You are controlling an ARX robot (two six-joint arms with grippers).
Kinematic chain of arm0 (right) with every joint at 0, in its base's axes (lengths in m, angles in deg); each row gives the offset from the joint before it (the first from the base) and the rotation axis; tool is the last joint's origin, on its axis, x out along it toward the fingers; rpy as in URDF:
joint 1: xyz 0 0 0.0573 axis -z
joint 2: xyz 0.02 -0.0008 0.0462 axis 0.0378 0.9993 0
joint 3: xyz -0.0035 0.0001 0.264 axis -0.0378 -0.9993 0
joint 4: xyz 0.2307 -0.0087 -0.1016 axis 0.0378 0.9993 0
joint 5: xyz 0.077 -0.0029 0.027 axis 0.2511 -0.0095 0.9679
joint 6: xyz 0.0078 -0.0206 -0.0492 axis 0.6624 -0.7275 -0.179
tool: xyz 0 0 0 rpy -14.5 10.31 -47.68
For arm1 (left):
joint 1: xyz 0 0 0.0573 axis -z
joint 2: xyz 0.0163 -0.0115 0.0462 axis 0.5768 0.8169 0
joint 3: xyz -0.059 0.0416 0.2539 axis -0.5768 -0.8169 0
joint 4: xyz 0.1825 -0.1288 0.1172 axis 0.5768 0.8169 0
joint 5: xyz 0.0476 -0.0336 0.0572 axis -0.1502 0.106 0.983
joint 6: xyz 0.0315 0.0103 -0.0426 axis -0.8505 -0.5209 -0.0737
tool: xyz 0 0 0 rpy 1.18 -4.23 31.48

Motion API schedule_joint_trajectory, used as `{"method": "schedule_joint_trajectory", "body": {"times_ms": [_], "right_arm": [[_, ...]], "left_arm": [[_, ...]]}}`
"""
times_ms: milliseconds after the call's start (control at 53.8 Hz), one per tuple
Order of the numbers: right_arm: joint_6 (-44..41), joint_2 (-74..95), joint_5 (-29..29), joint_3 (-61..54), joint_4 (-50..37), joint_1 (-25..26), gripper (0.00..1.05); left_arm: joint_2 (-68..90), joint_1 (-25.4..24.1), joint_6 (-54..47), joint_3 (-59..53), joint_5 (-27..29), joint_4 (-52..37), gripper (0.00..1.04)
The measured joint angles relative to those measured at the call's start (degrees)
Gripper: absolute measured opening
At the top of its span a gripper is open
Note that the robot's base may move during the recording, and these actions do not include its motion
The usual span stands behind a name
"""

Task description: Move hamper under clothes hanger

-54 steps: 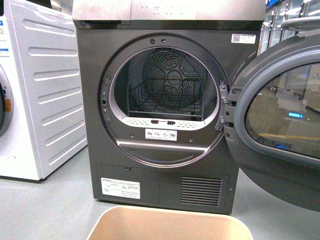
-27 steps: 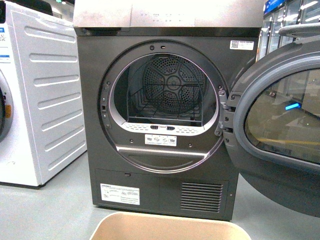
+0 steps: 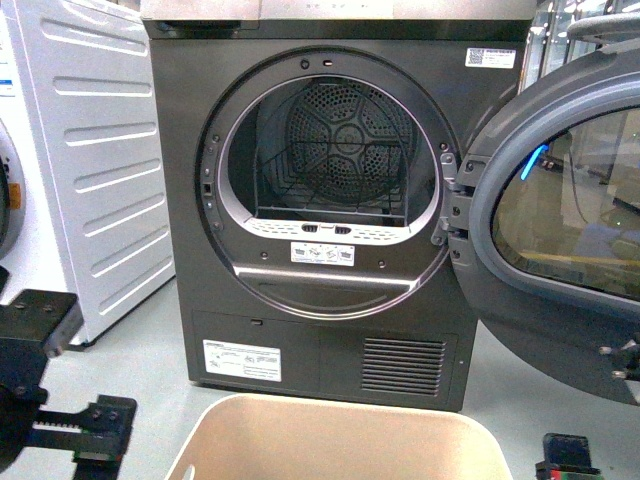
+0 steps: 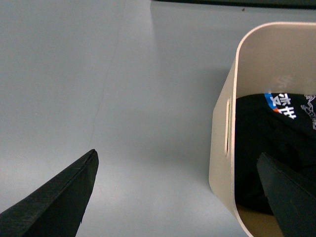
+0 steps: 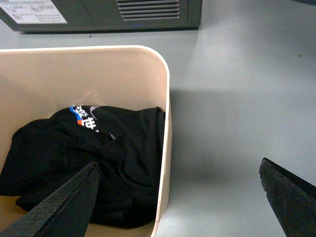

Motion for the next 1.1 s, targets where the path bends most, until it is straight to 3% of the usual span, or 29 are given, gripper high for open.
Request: {"method": "schedule_joint_trajectory", "body": {"times_ms": [223, 521, 1098], "right_arm": [[-0.8, 14.2, -1.6, 10.3, 2.6, -1.3, 0.97], [-2.9, 23.6, -4.3, 17.7, 6.1, -1.4, 0.97], [-4.2, 29.5, -6.2, 20.8, 5.5, -2.4, 0.97]], "left_arm": [[15.1, 1.9, 1.3, 7.0, -2.8, -6.4, 0.98], [25.5, 2.6, 3.0, 12.6, -2.6, -9.0, 0.98], [33.3, 4.6, 6.1, 16.8, -1.6, -12.3, 0.98]]}}
